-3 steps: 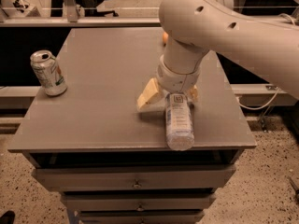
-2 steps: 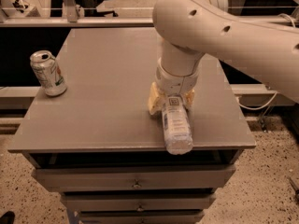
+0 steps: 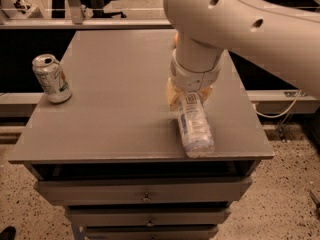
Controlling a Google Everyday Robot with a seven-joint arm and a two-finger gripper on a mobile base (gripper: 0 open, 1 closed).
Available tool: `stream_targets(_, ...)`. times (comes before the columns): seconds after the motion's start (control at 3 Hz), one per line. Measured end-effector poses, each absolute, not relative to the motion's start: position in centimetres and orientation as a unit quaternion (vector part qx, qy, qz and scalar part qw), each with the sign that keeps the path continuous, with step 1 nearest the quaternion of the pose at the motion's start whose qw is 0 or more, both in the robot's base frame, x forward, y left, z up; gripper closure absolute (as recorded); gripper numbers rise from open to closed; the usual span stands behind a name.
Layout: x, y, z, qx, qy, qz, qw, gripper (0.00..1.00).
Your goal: Place blue plastic bottle upright
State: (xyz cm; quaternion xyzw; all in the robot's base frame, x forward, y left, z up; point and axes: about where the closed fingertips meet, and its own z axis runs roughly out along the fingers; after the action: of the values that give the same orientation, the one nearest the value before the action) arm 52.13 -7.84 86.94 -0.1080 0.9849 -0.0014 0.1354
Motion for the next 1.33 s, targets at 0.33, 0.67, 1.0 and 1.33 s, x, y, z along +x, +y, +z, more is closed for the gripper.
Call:
stream_targets(0.33, 53.4, -10.3, 90.7, -0.136, 0.969, 0.011, 0.207, 1.00)
stream_targets(0.67, 54.9, -13.3, 93.4, -0.153, 0.945, 0.047, 0.285, 1.00)
stream_targets(1.0, 56.9, -15.2, 95.4, -0.153, 0.916, 0.102, 0.356, 1.00)
stream_targets(1.33, 59.9, -15.3, 97.8, -0.149, 0.868, 0.171, 0.442, 1.00)
